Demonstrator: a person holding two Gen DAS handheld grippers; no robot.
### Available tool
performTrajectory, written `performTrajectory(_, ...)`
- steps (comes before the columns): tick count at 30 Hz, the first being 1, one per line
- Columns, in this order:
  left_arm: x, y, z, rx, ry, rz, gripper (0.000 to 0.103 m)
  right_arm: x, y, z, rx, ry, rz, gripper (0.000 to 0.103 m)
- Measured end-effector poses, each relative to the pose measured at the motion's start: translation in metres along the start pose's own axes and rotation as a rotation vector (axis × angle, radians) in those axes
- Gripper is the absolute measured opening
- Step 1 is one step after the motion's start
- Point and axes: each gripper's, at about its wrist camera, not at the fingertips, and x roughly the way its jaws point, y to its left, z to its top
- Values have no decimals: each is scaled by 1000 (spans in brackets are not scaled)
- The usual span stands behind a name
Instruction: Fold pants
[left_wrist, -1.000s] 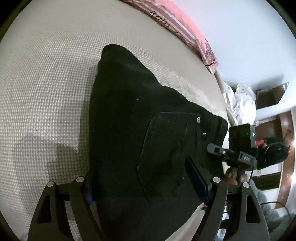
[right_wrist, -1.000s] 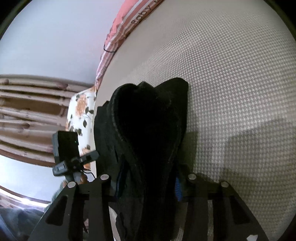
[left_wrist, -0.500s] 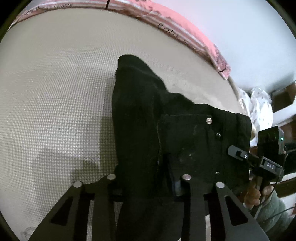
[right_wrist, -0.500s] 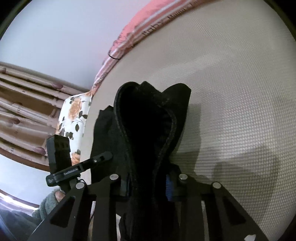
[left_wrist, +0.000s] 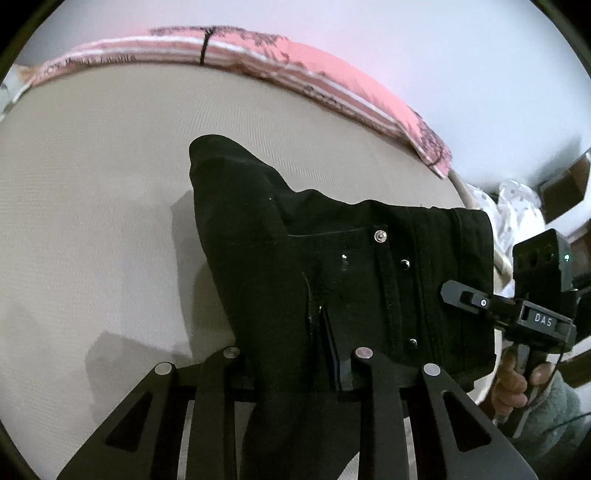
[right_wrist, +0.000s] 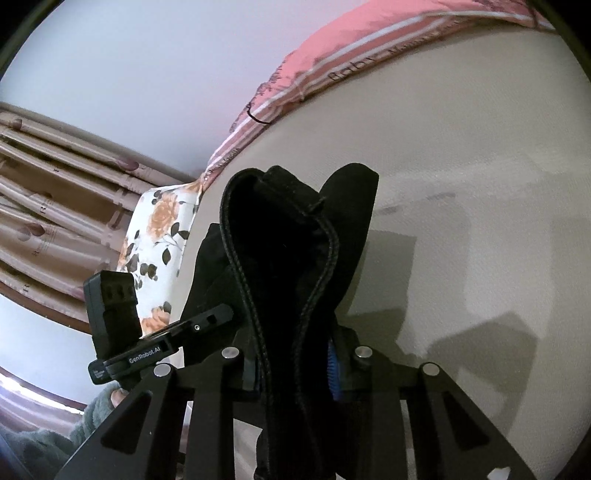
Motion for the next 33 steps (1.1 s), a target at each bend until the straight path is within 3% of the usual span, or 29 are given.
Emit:
performTrajectory(8,-12,12,39,12,-44,55,26,29,14,38,-27,18,19,25)
performTrajectory(23,10,32,106,30,-96,94,26,64,3,102,-6,1,32,25)
performTrajectory(30,39,61,110,15,-70,128,26,80,-20,106,10,-2,-56,24)
performTrajectory(32,46,73,107,-16,-49,101,29,83,-32,105,28,5,-80,27)
performTrajectory(33,48,79,105,-34,-43,90,36,85,-35,104,32,6,-97,32)
